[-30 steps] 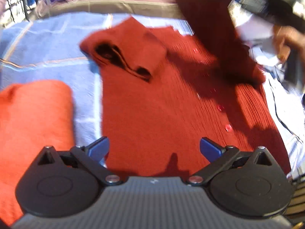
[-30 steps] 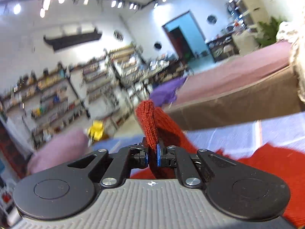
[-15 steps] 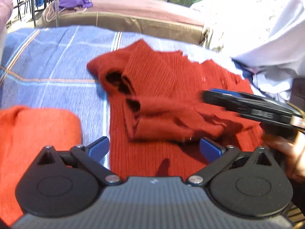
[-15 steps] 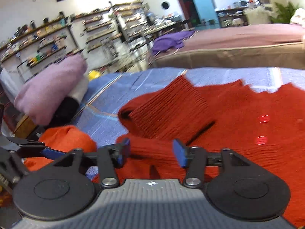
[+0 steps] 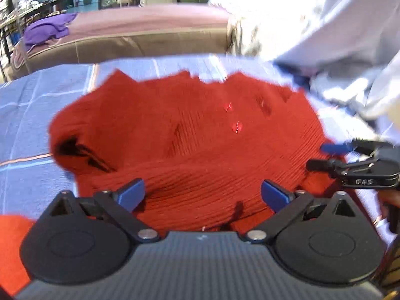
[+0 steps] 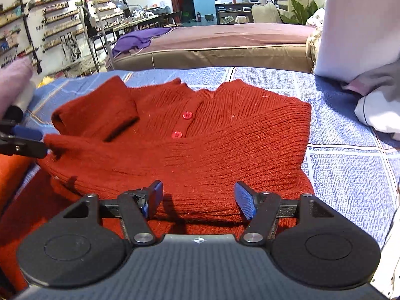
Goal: Fold small clothes
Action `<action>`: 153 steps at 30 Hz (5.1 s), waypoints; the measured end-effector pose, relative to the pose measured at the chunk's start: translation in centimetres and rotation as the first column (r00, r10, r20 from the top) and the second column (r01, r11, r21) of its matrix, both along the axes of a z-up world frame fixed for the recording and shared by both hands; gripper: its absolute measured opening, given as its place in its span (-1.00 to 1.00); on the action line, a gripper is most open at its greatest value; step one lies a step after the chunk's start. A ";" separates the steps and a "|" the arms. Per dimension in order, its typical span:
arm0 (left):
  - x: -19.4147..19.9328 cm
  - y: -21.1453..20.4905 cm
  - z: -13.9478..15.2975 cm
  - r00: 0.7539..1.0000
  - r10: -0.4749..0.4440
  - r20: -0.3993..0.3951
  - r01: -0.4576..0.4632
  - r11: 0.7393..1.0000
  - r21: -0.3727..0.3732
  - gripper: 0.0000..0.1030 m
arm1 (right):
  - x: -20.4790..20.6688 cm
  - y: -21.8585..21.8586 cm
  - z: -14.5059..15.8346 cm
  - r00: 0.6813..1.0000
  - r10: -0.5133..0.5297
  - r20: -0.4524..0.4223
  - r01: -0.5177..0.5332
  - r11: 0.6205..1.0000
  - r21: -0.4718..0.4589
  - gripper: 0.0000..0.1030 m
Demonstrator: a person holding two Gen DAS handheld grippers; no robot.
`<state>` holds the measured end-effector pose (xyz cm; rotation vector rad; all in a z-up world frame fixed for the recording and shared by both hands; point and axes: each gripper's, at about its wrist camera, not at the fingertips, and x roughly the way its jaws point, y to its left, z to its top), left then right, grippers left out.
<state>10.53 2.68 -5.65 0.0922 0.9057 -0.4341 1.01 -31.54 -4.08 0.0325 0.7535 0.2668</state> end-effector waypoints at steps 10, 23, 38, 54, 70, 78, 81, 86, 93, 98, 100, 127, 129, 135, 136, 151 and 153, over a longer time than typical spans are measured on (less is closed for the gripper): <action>0.2 0.0 -6.5 0.997 0.081 0.018 -0.082 0.980 0.181 1.00 | -0.3 1.0 -4.5 0.996 -0.083 -0.018 0.079 0.985 -0.150 1.00; -3.3 1.3 -6.8 0.993 0.120 -0.005 -0.117 0.976 0.185 1.00 | -2.8 0.5 -5.0 0.981 -0.195 -0.020 0.189 0.968 -0.166 1.00; -7.0 2.4 -2.8 0.987 0.151 0.063 -0.154 0.986 0.055 1.00 | -4.4 4.5 0.9 0.980 -0.159 0.116 0.155 0.987 0.043 1.00; -9.0 3.4 -5.5 0.998 0.061 -0.009 -0.060 0.996 0.068 1.00 | 7.2 26.9 1.1 0.927 0.373 0.048 -0.372 0.928 -0.041 1.00; -9.9 3.1 -6.3 0.999 0.005 0.034 -0.008 0.995 0.104 1.00 | 11.2 25.1 3.1 0.969 0.240 0.048 -0.245 0.951 0.190 -0.82; -10.2 3.0 -6.0 0.999 0.015 0.030 -0.018 0.995 0.099 1.00 | 12.0 19.9 7.5 0.972 0.234 0.037 -0.161 0.539 0.827 -0.82; -10.0 3.6 -5.3 0.999 0.032 0.023 -0.033 0.998 0.060 1.00 | 12.1 21.4 10.5 0.950 0.296 0.098 -0.186 0.284 0.941 -0.82; -11.9 4.7 0.6 0.939 0.009 0.343 0.033 0.993 -0.116 1.00 | 11.8 23.8 16.8 0.895 0.379 0.233 -0.325 0.198 0.925 -0.82; -3.0 -0.6 -0.3 0.914 -0.254 0.316 0.265 0.964 0.007 1.00 | 11.9 23.3 18.5 0.893 0.378 0.243 -0.356 0.264 0.896 -0.82; 5.0 -0.6 -4.7 0.987 -0.129 0.098 0.115 0.983 0.142 1.00 | 11.3 21.4 18.1 0.895 0.361 0.261 -0.370 0.276 0.887 -0.82; 6.4 0.2 -5.3 0.982 -0.121 0.144 0.088 0.972 0.216 0.99 | 11.5 21.1 18.0 0.895 0.361 0.263 -0.376 0.290 0.880 -0.82; -0.3 -0.6 -3.9 0.980 -0.051 0.191 0.021 0.988 0.155 1.00 | 9.4 22.2 11.1 0.932 0.330 0.152 -0.362 0.802 0.476 1.00; -1.1 0.5 -3.5 0.976 -0.058 0.209 0.035 0.993 0.108 1.00 | 9.0 21.6 10.7 0.936 0.314 0.160 -0.352 0.811 0.468 1.00; -3.3 5.0 1.0 0.968 0.004 0.249 -0.024 0.997 0.079 1.00 | 8.5 20.3 10.3 0.945 0.295 0.144 -0.328 0.846 0.419 0.97; -3.7 6.1 1.9 0.966 0.019 0.257 -0.040 0.996 0.076 1.00 | 8.1 20.3 10.0 0.945 0.294 0.146 -0.328 0.851 0.411 0.98; 8.6 18.8 1.9 0.985 0.054 -0.166 -0.059 0.998 -0.028 -0.59 | 4.8 20.1 5.7 0.954 0.298 0.044 -0.275 0.803 0.528 0.98; 9.2 18.9 1.3 0.984 0.104 -0.143 -0.106 0.994 -0.006 -0.85 | 4.2 19.5 5.5 0.958 0.283 0.037 -0.257 0.801 0.541 0.98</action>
